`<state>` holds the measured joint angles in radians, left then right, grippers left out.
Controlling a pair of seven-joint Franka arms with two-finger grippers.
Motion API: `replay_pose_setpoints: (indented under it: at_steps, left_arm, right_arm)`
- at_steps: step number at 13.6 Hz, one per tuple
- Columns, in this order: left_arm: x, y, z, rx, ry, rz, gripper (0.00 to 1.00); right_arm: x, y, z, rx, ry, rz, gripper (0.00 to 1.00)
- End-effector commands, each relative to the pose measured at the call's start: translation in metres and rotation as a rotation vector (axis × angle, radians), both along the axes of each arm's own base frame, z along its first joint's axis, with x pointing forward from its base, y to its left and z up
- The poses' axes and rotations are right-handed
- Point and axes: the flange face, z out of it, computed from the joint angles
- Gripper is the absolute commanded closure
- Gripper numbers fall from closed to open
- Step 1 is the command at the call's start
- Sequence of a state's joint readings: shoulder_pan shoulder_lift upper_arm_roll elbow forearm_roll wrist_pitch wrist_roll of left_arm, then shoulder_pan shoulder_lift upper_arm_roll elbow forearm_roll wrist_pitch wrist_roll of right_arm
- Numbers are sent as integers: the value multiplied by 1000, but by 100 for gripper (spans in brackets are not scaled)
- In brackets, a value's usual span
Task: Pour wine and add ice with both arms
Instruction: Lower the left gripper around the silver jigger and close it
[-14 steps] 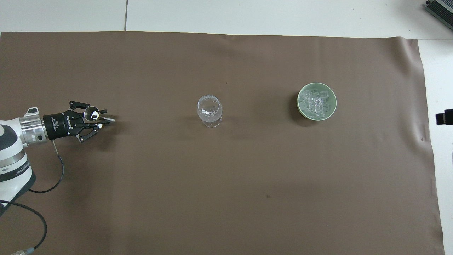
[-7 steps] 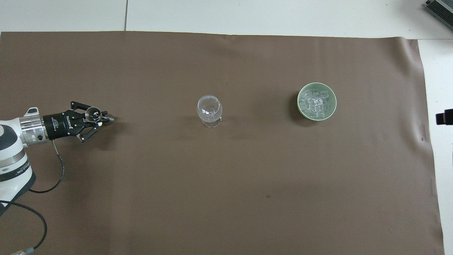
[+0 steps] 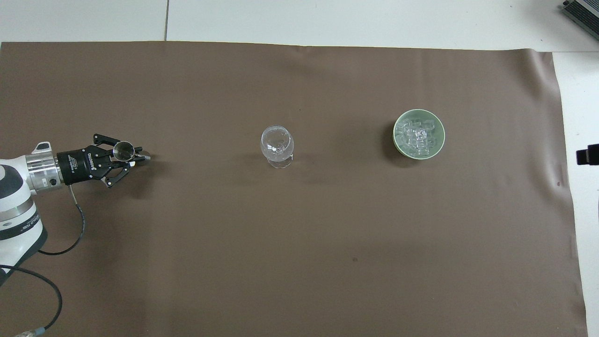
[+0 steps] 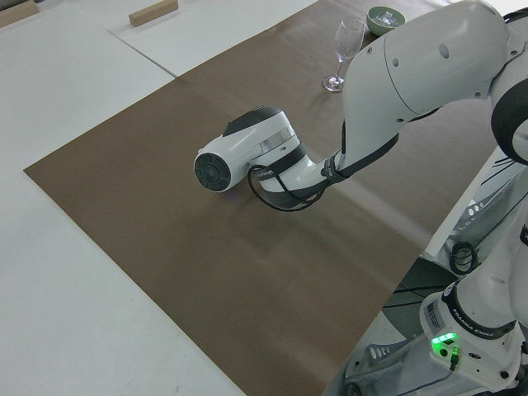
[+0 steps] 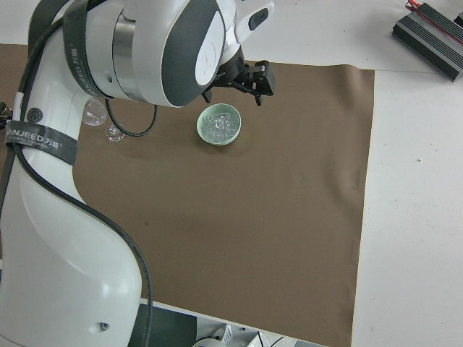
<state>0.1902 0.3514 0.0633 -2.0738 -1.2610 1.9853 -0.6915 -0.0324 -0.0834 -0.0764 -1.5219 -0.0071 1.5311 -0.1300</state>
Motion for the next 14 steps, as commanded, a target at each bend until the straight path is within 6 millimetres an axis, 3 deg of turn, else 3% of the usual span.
replay_pose_setpoints:
  at_steps: [1,9,12,14]
  left_arm:
    - [-8,1,4,-3,-9,22,100]
    - [0,2,14,-26,-20,10,100]
    - [6,-9,24,-52,13,-6,100]
    - [12,-23,43,-57,15,-14,100]
  right_arm:
    - [-4,0,0,19,4,14,0]
    - [-4,0,0,19,4,14,0]
    - [-4,0,0,19,4,14,0]
    - [-4,0,0,19,4,14,0]
